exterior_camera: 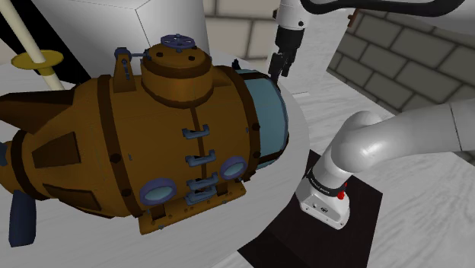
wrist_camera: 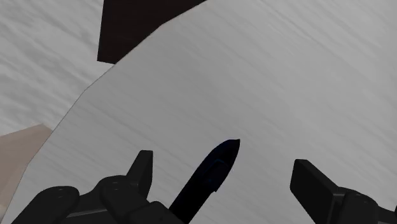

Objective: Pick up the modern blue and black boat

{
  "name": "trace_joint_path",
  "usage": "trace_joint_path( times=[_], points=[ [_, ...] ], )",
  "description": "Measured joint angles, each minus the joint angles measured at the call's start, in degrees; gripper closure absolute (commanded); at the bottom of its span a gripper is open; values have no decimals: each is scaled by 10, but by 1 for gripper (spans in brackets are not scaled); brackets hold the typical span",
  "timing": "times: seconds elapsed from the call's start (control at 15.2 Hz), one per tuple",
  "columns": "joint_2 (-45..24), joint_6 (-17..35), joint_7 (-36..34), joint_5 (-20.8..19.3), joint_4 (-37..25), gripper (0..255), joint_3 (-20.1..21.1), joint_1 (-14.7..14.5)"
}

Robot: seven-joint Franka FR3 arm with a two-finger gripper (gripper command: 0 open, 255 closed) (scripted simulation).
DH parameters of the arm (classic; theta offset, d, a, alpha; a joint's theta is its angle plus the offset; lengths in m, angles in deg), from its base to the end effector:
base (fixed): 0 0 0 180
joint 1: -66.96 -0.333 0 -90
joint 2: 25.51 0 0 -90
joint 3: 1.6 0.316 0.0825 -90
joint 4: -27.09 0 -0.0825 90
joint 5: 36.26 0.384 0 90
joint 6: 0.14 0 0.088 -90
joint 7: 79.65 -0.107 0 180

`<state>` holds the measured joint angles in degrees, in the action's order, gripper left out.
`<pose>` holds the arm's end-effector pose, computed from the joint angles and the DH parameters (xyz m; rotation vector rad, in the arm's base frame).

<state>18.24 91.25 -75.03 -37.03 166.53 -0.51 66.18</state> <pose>0.3110 0.0099 0.5490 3.1102 0.1686 -0.1182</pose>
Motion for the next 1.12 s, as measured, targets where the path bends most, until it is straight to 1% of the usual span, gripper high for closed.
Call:
trace_joint_path(
  times=[0.07,0.26,0.79,0.92,1.12],
  points=[
    [0,0,0,0,0,0,0,0],
    [-41,34,-41,9,-13,0,3,17],
    [-196,145,-194,34,-87,0,7,73],
    [-214,157,-211,35,-97,0,5,80],
    [-222,179,-215,36,-84,0,4,82]
  ],
)
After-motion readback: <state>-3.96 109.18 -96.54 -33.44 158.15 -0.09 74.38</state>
